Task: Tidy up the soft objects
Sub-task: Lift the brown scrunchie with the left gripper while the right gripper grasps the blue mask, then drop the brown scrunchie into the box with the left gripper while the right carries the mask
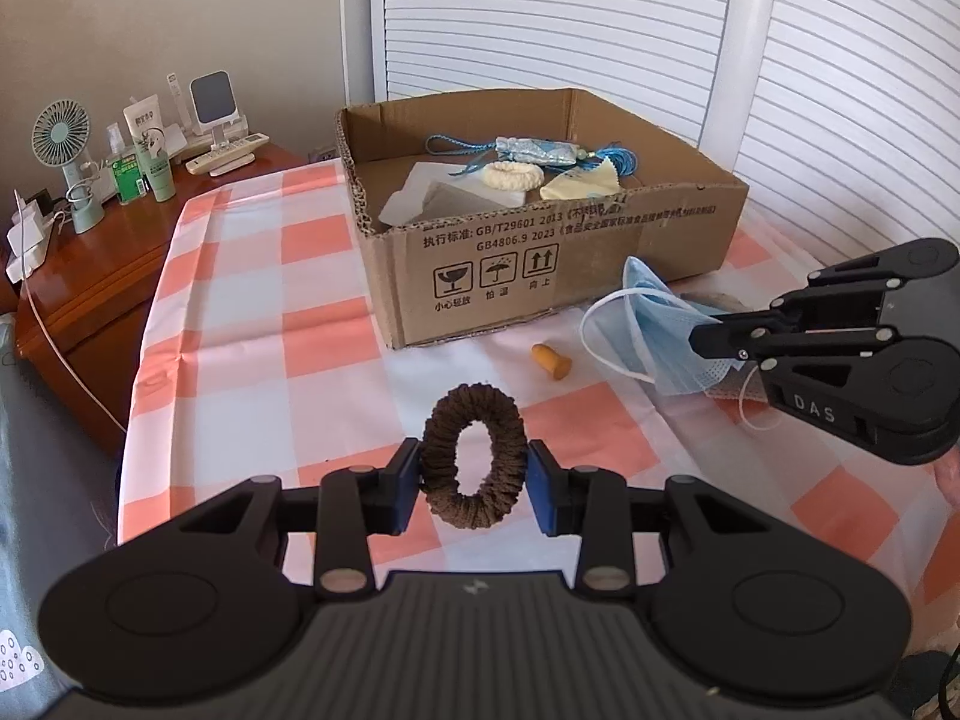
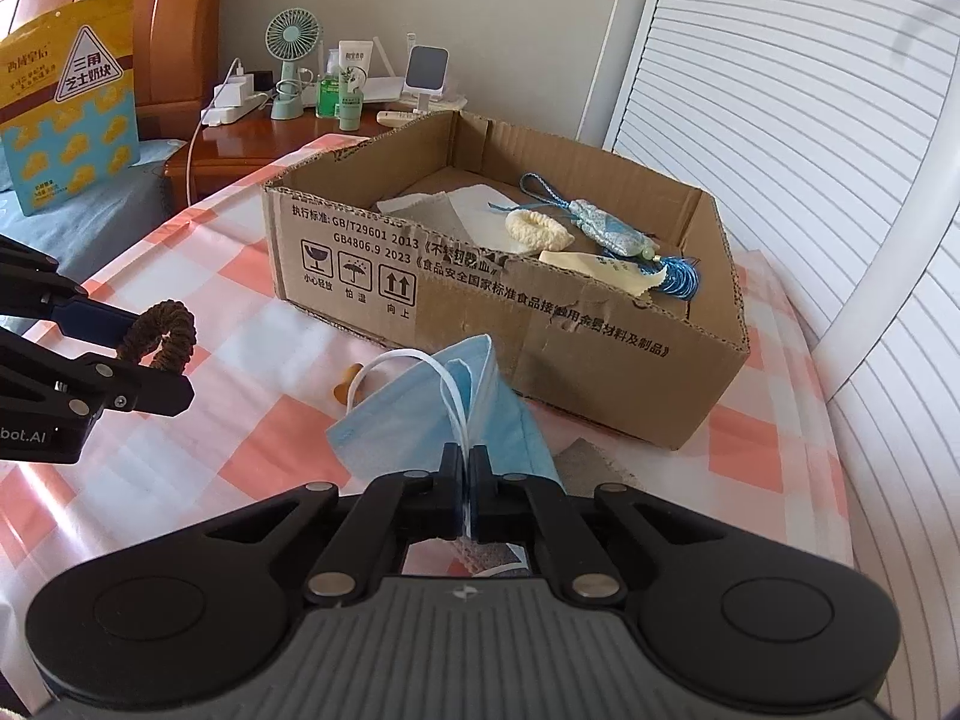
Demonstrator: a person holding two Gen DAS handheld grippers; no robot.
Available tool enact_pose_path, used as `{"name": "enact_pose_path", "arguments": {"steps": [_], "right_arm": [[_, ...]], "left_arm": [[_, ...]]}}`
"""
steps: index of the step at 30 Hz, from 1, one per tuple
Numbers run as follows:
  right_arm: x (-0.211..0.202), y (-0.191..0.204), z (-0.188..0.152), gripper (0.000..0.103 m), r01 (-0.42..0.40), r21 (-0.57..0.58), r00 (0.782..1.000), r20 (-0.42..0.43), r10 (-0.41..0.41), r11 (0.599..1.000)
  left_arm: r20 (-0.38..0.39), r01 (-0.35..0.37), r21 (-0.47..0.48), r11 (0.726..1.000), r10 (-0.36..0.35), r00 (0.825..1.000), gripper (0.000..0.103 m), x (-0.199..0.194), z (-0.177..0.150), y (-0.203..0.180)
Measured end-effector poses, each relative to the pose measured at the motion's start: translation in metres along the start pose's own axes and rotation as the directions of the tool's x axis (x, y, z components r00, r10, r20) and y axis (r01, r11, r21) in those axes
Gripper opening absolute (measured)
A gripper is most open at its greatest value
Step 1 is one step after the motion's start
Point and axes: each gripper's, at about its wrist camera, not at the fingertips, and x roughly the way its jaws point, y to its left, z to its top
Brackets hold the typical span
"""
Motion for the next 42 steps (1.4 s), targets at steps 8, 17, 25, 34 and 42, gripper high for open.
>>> {"name": "enact_pose_path", "arguments": {"steps": [8,17,25,34,42], "right_arm": [[-0.037,-0.002,0.006,0.003,-0.013,-0.043,0.998,0.054,0.015,0.999],[-0.073,-0.011,0.024,0.003,0.0,-0.077,0.99,0.138,0.011,0.997],[-0.072,-0.035,0.05,0.003,0.028,-0.057,0.982,0.191,-0.017,0.998],[-0.049,-0.062,0.076,0.003,0.043,-0.023,0.979,0.203,-0.038,0.999],[-0.027,-0.079,0.087,0.003,0.048,0.014,0.983,0.176,-0.049,0.999]], "left_arm": [[0.001,0.03,0.04,0.999,-0.03,1.0,0.036,-0.017,0.009,-0.003],[0.04,0.065,0.101,0.993,-0.069,0.997,0.036,-0.035,0.04,-0.009],[0.093,0.042,0.155,0.987,-0.057,0.994,0.036,-0.015,0.107,-0.008],[0.052,-0.025,0.106,0.994,0.02,0.998,0.036,0.07,0.187,0.011],[0.046,-0.114,-0.029,0.993,0.116,0.992,0.093,0.114,0.205,0.035]]}}
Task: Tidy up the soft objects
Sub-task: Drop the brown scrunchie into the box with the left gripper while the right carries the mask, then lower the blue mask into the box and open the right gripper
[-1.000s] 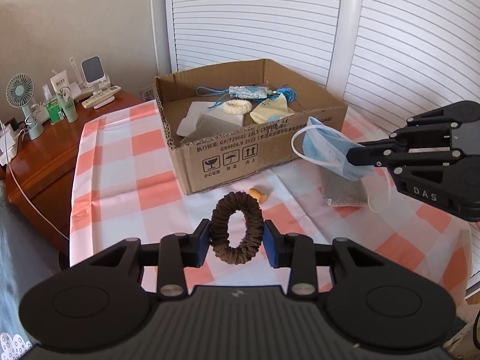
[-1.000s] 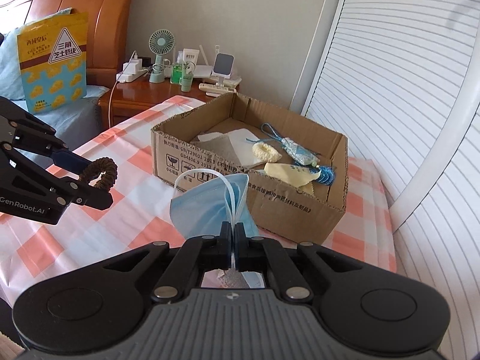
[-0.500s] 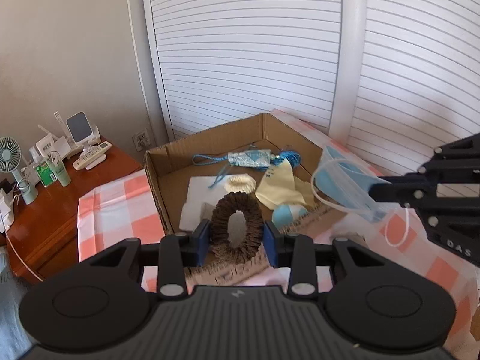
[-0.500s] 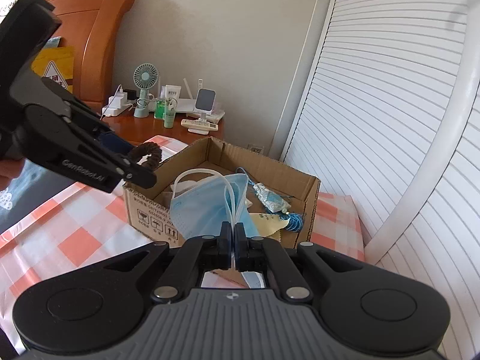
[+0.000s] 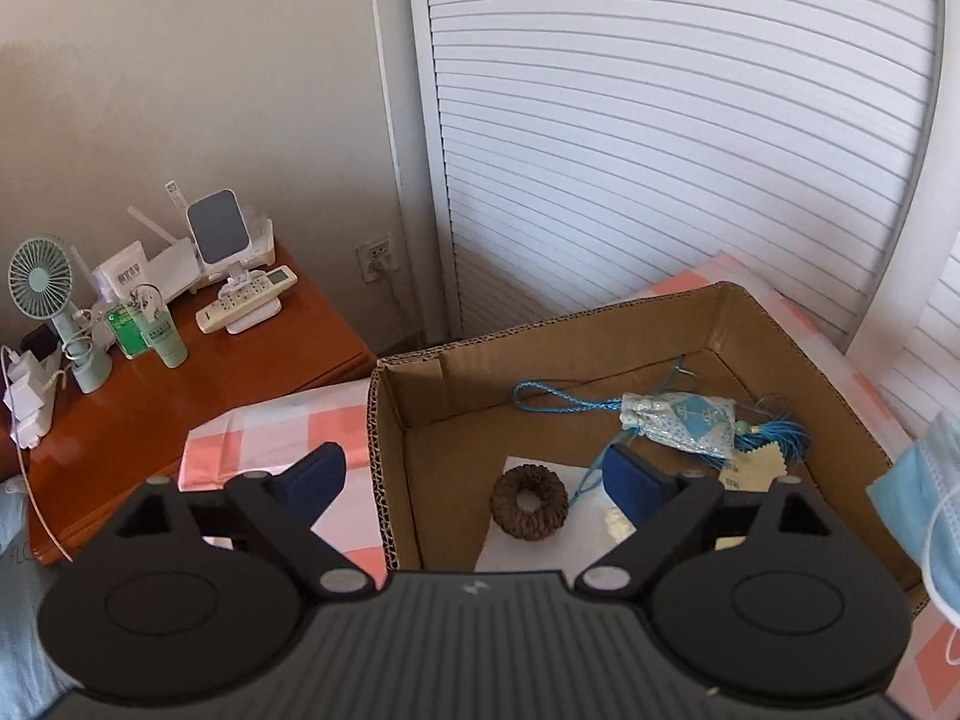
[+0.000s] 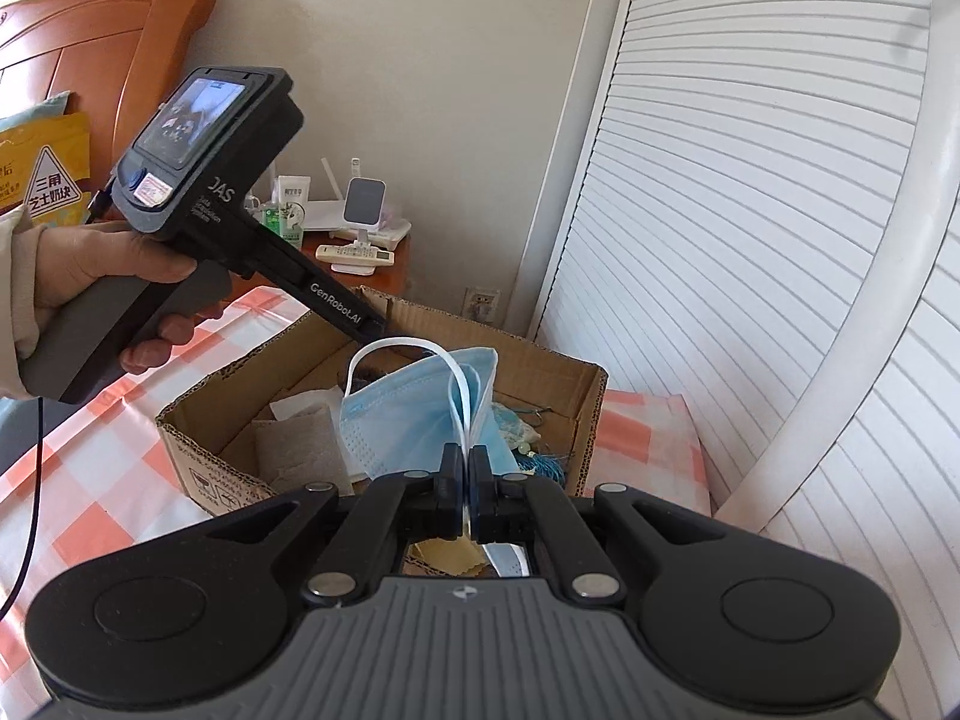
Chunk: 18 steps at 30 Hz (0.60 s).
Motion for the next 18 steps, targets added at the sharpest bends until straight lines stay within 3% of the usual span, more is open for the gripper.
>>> {"name": "enact_pose_path", "arguments": {"steps": [3,9,18], "right_arm": [[0.004,-0.002,0.001,0.003,-0.004,0.012,1.0,-0.011,0.004,1.0],[0.011,0.003,0.009,0.003,-0.002,-0.003,1.0,-0.021,0.002,1.0],[0.033,0.005,0.031,0.003,-0.014,-0.002,0.999,-0.033,0.014,1.0]], "left_arm": [[0.0,0.049,-0.043,0.998,-0.049,0.999,0.093,-0.014,-0.007,0.009],[0.015,0.05,0.01,0.999,-0.05,0.999,0.097,-0.068,-0.032,0.009],[0.068,0.07,0.005,0.998,-0.07,0.995,0.101,-0.15,-0.099,0.003]]}}
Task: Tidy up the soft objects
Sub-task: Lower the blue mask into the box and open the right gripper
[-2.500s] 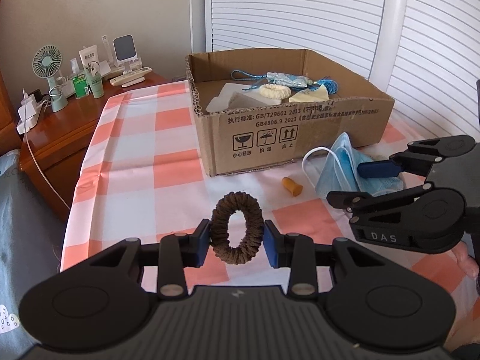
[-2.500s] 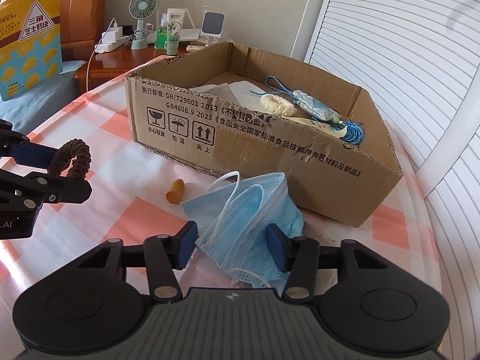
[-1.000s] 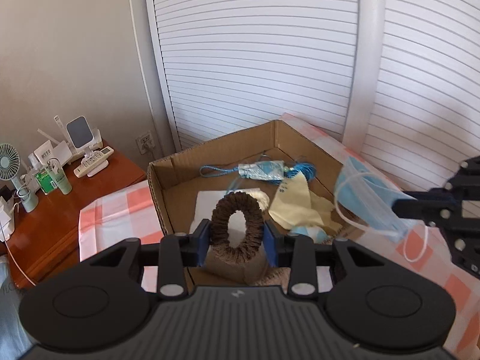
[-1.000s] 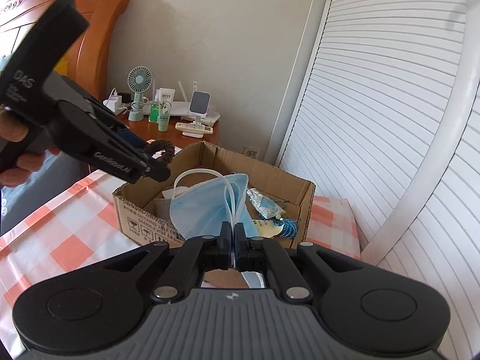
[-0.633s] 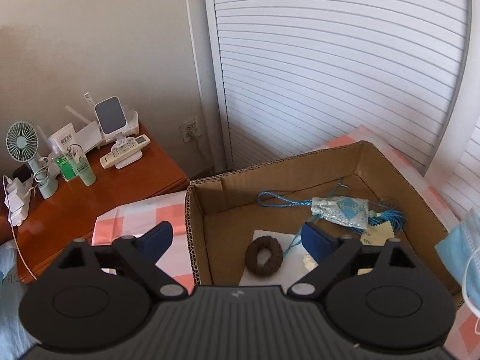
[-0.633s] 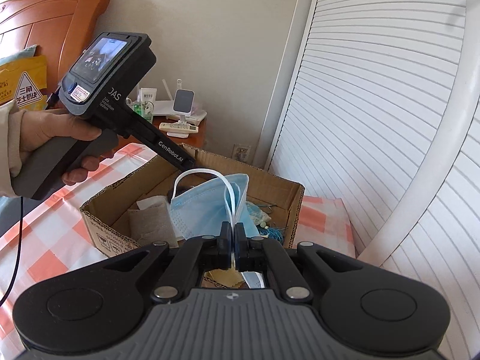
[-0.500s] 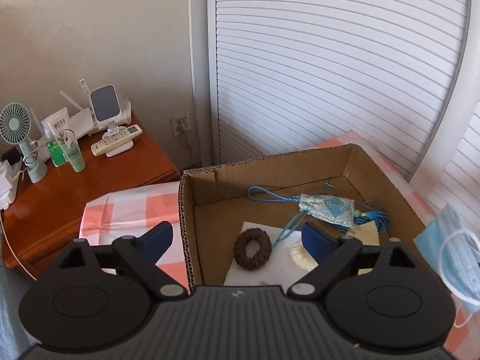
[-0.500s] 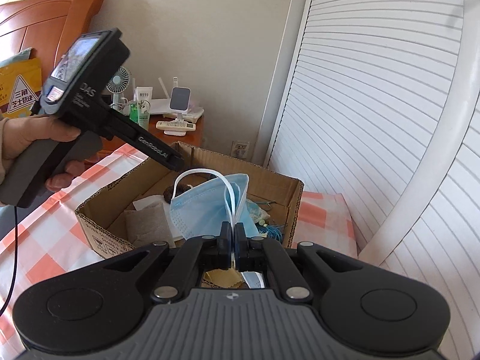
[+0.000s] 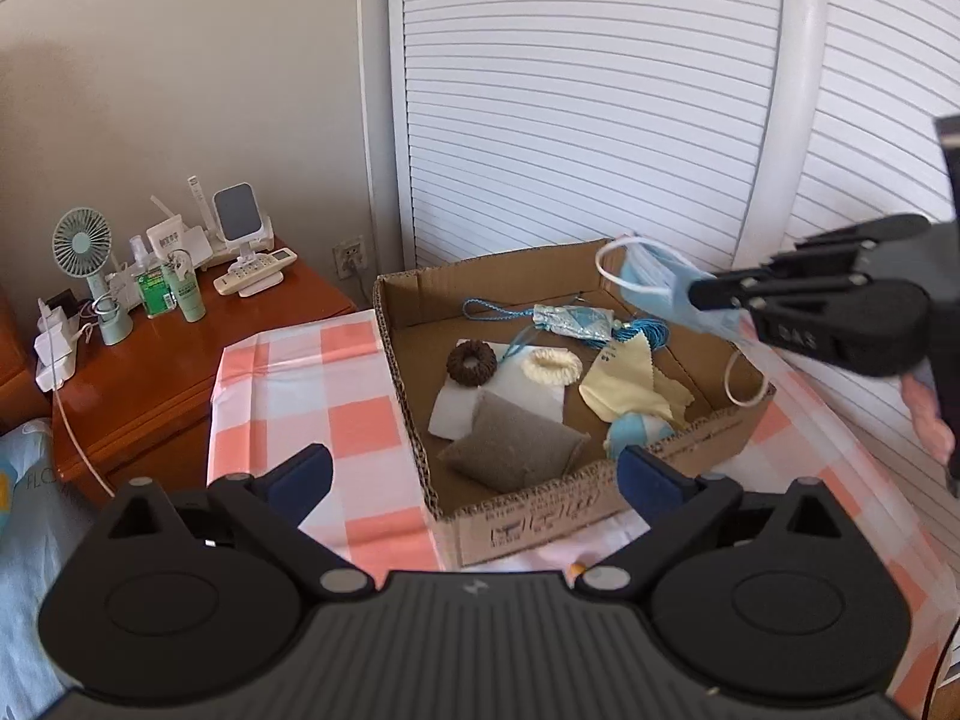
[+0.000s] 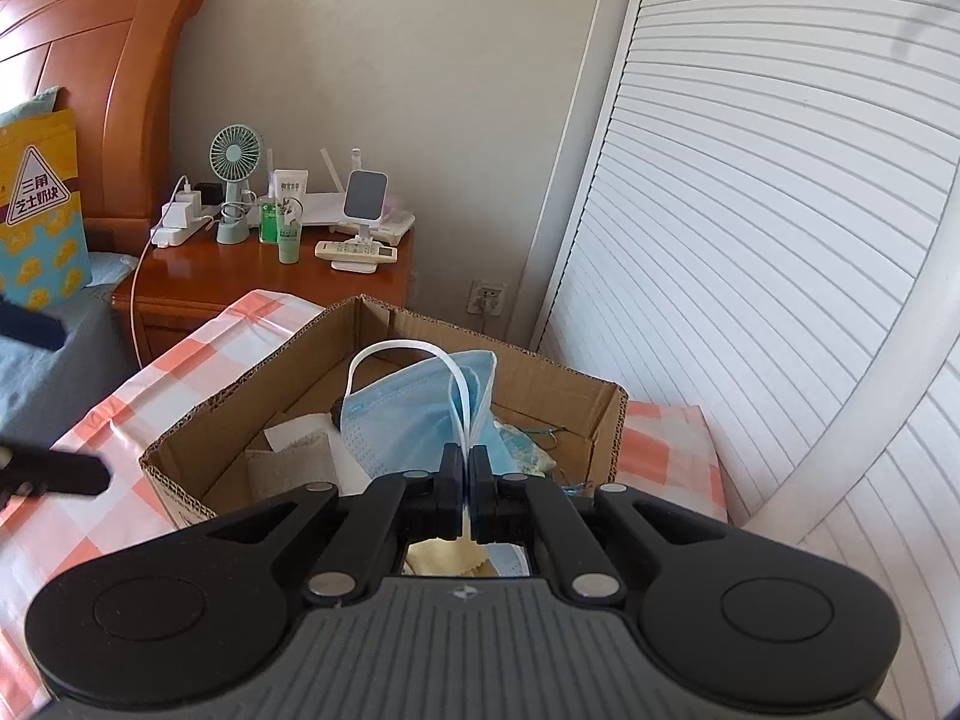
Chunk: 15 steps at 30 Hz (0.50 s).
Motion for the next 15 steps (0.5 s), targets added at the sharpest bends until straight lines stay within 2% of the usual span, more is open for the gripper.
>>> {"name": "enact_pose_path", "arguments": {"steps": [3,6,11,15], "right_arm": [[0.013,-0.001,0.013,0.003,-0.008,0.008,1.0,-0.004,0.008,1.0],[0.03,0.0,0.026,0.003,-0.002,-0.001,1.0,-0.012,0.002,1.0],[0.067,0.001,0.046,0.003,-0.011,0.012,0.999,-0.039,0.012,1.0],[0.094,0.0,0.056,0.007,0.001,0.043,0.997,-0.071,0.002,0.999]], "left_arm": [[0.031,-0.013,-0.07,0.997,0.015,0.999,0.101,-0.025,-0.03,-0.007],[0.03,-0.021,-0.092,0.996,0.024,0.999,0.102,-0.033,-0.051,-0.014],[-0.021,-0.083,-0.079,0.993,0.082,0.996,0.101,-0.024,-0.065,-0.023],[-0.031,-0.075,-0.088,0.993,0.072,0.997,0.101,-0.021,-0.069,-0.022]]}}
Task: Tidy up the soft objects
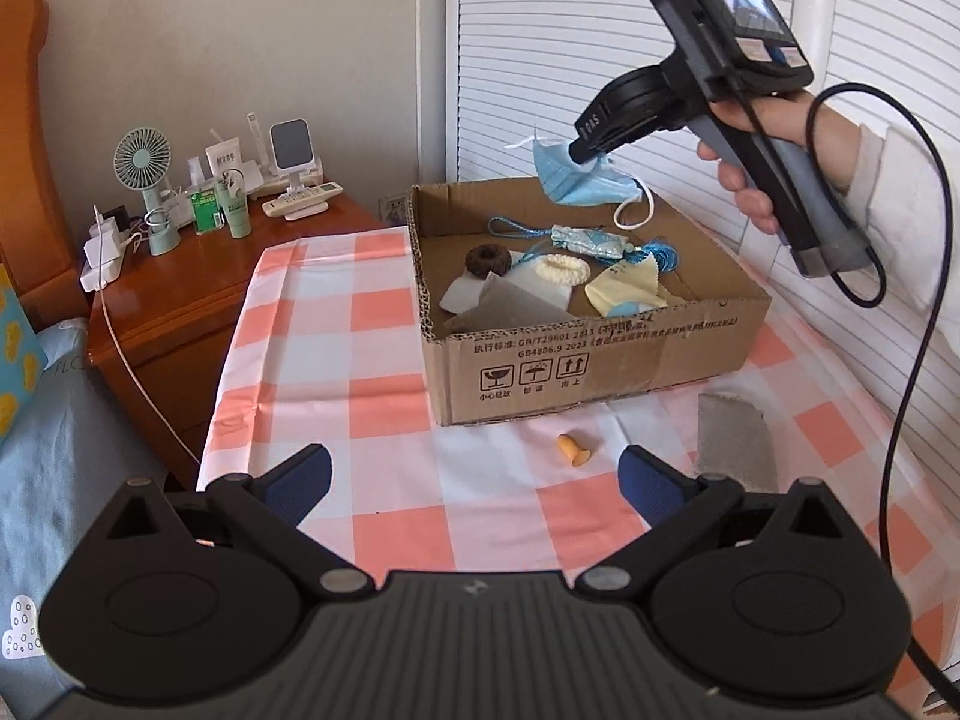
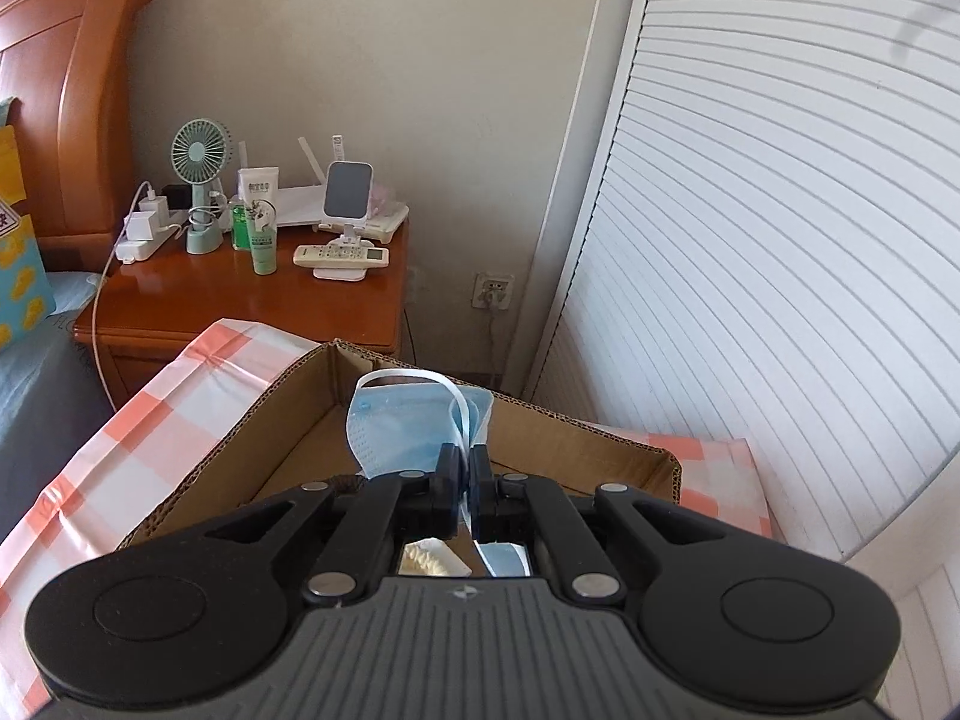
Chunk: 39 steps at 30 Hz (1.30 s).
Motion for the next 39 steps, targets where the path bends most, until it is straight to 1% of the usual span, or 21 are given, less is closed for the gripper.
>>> {"name": "enact_pose_path", "arguments": {"steps": [1,2,3,4,5,6,7,8,11,20,25,31,33,36,39], "right_arm": [[0.006,0.0,0.001,0.02,-0.001,-0.002,1.0,-0.016,0.001,1.0],[0.011,0.001,0.002,0.045,0.007,-0.011,0.999,-0.035,-0.007,1.0],[0.014,0.002,0.001,0.059,0.031,-0.012,0.999,-0.042,-0.032,0.999],[0.015,0.002,0.0,0.085,0.054,-0.009,0.998,-0.043,-0.054,0.999],[0.015,0.001,-0.002,0.099,0.056,-0.003,0.997,-0.046,-0.056,0.998],[0.014,0.0,-0.005,0.101,0.035,0.008,0.998,-0.046,-0.034,0.999],[0.011,0.0,-0.007,0.102,0.009,0.011,0.999,-0.049,-0.009,1.0],[0.009,0.001,-0.01,0.102,0.002,0.006,0.999,-0.053,-0.002,1.0],[0.0,0.007,-0.017,0.102,0.027,-0.032,0.997,-0.065,-0.029,0.999],[-0.042,0.016,-0.042,0.102,0.009,-0.034,0.998,-0.058,-0.011,0.999],[-0.062,0.02,-0.06,0.103,-0.001,0.017,0.998,-0.069,0.002,1.0],[-0.091,0.021,-0.085,0.103,0.037,0.067,0.998,-0.054,-0.033,0.997],[-0.101,0.02,-0.094,0.103,0.061,0.088,0.997,-0.043,-0.057,0.994],[-0.114,0.013,-0.11,0.103,0.084,0.137,0.996,-0.032,-0.08,0.987],[-0.112,0.005,-0.134,0.103,0.109,0.227,0.993,-0.067,-0.096,0.968]], "left_arm": [[0.001,0.004,-0.002,1.0,-0.004,1.0,0.101,0.0,-0.001,0.001],[0.002,0.005,-0.004,1.0,-0.005,1.0,0.101,-0.001,-0.001,0.0],[0.002,0.006,-0.005,1.0,-0.005,1.0,0.102,-0.001,-0.002,0.0],[0.003,0.004,-0.005,1.0,-0.004,1.0,0.101,-0.001,-0.002,0.0],[0.002,0.002,-0.005,1.0,-0.002,1.0,0.101,-0.001,-0.002,0.0],[0.003,0.002,-0.005,1.0,-0.002,1.0,0.101,-0.001,-0.002,0.0],[0.003,0.004,-0.004,1.0,-0.004,1.0,0.101,-0.001,-0.003,0.0],[0.0,0.005,-0.005,1.0,-0.005,1.0,0.101,0.0,-0.004,0.001],[-0.01,-0.004,-0.008,1.0,0.004,1.0,0.101,0.002,-0.004,0.002],[-0.006,-0.014,-0.018,1.0,0.014,1.0,0.101,-0.004,-0.001,0.008],[-0.006,-0.006,-0.006,1.0,0.006,1.0,0.102,-0.007,-0.002,0.004],[-0.005,-0.006,0.003,1.0,0.006,1.0,0.102,-0.01,-0.005,0.0],[-0.004,-0.009,0.001,1.0,0.009,1.0,0.102,-0.01,-0.005,0.001],[-0.006,-0.008,-0.006,1.0,0.008,1.0,0.102,-0.009,-0.007,0.002],[-0.012,-0.006,-0.004,1.0,0.006,1.0,0.102,-0.007,-0.007,0.001]]}}
